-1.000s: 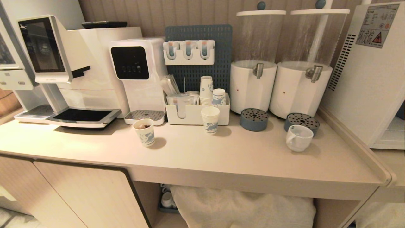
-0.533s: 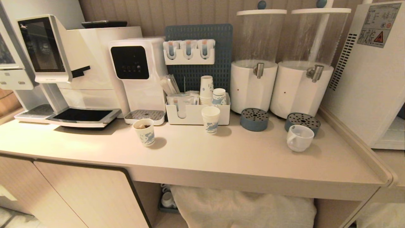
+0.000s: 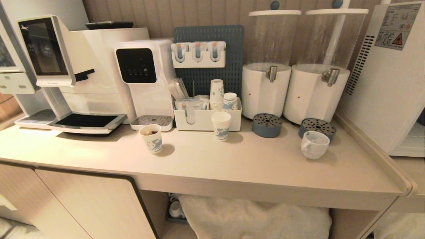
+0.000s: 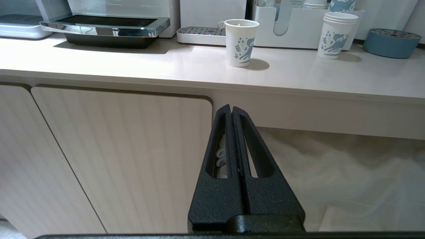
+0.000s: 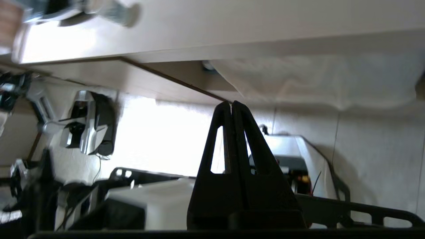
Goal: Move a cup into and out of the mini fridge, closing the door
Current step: Put the ceramic cup in the freezer
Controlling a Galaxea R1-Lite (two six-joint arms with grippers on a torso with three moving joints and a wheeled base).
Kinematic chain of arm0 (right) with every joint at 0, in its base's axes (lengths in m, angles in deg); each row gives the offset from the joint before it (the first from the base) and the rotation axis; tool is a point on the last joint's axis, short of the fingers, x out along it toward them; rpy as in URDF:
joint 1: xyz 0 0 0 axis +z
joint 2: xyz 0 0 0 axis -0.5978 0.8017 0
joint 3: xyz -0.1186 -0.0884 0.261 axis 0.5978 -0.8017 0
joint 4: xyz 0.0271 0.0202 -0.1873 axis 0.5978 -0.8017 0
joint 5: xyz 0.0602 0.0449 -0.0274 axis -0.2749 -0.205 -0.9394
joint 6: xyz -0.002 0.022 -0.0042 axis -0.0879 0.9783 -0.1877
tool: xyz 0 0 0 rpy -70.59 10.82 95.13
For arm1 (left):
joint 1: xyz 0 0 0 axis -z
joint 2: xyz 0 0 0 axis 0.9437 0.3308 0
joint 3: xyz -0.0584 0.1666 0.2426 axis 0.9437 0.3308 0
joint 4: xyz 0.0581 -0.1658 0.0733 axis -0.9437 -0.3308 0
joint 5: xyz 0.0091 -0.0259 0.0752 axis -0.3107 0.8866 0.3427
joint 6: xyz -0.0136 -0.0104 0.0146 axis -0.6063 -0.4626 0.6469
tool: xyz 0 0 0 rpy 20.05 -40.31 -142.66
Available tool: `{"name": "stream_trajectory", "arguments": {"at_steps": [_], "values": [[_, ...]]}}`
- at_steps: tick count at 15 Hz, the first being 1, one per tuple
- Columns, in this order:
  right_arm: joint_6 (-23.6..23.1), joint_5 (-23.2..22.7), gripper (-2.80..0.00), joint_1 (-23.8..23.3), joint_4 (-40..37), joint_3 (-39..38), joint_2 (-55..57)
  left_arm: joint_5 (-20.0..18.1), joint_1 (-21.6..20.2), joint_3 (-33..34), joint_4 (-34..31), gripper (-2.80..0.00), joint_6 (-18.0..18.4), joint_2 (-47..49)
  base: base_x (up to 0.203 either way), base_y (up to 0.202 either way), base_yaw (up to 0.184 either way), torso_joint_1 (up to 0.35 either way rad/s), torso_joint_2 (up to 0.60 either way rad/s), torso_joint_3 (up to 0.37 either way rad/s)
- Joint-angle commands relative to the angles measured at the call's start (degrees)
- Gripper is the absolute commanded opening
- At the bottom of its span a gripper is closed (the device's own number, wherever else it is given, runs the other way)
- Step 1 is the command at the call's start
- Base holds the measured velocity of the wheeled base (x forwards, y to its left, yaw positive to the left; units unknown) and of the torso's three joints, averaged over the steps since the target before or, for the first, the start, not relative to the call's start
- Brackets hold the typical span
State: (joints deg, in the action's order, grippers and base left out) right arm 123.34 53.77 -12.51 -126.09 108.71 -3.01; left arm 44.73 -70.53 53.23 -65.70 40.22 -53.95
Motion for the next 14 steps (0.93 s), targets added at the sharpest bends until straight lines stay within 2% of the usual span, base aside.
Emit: {"name": "stream_trajectory", "arguments": {"at_steps": [1,3,4,5,6,7,8,9,13,14], "values": [[-9.47,-14.78,-2.80,-16.26,8.03,-9.76,5.29,0.00,0.02,2.29,0.02,-2.80,0.03,-0.26,0.000,0.000,0.000,0.000,0.00,0.000],[-23.28,-28.95,-2.80,-30.91,25.81,-21.59,7.90,0.00,0.02,2.29,0.10,-2.80,-0.05,-0.26,0.000,0.000,0.000,0.000,0.00,0.000],[-29.09,-36.45,-2.80,-37.44,39.09,-26.66,11.22,0.00,0.02,2.29,0.02,-2.80,-0.09,-0.26,0.000,0.000,0.000,0.000,0.00,0.000],[-32.64,-41.30,-2.80,-41.55,48.58,-30.11,15.43,0.00,0.02,2.29,0.02,-2.80,-0.05,-0.26,0.000,0.000,0.000,0.000,0.00,0.000],[-35.58,-44.69,-2.80,-43.69,58.90,-33.26,20.11,0.00,0.02,2.29,0.11,-2.80,-0.05,-0.26,0.000,0.000,0.000,0.000,0.00,0.000],[-37.77,-46.98,-2.80,-44.68,68.29,-36.16,23.43,0.00,0.02,2.29,0.11,-2.80,-0.06,-0.26,0.000,0.000,0.000,0.000,0.00,0.000],[-39.26,-48.39,-2.80,-45.29,74.54,-38.38,25.87,0.00,0.02,2.29,0.10,-2.80,-0.05,-0.26,0.000,0.000,0.000,0.000,0.00,0.000],[-40.47,-49.46,-2.80,-45.63,77.68,-39.55,27.58,0.02,0.02,2.29,0.00,-2.80,-0.03,-0.26,0.000,0.000,0.000,0.000,0.00,0.000],[-49.71,-50.35,-2.80,-45.73,78.76,-36.21,37.33,0.00,0.02,2.29,0.11,-2.80,-0.66,-0.26,0.000,0.000,0.000,0.000,0.00,0.000],[-50.58,-50.06,-2.80,-45.66,78.73,-35.15,39.23,0.09,0.02,2.29,0.12,-2.80,-0.93,-0.26,0.000,0.000,0.000,0.000,0.00,0.000]]}}
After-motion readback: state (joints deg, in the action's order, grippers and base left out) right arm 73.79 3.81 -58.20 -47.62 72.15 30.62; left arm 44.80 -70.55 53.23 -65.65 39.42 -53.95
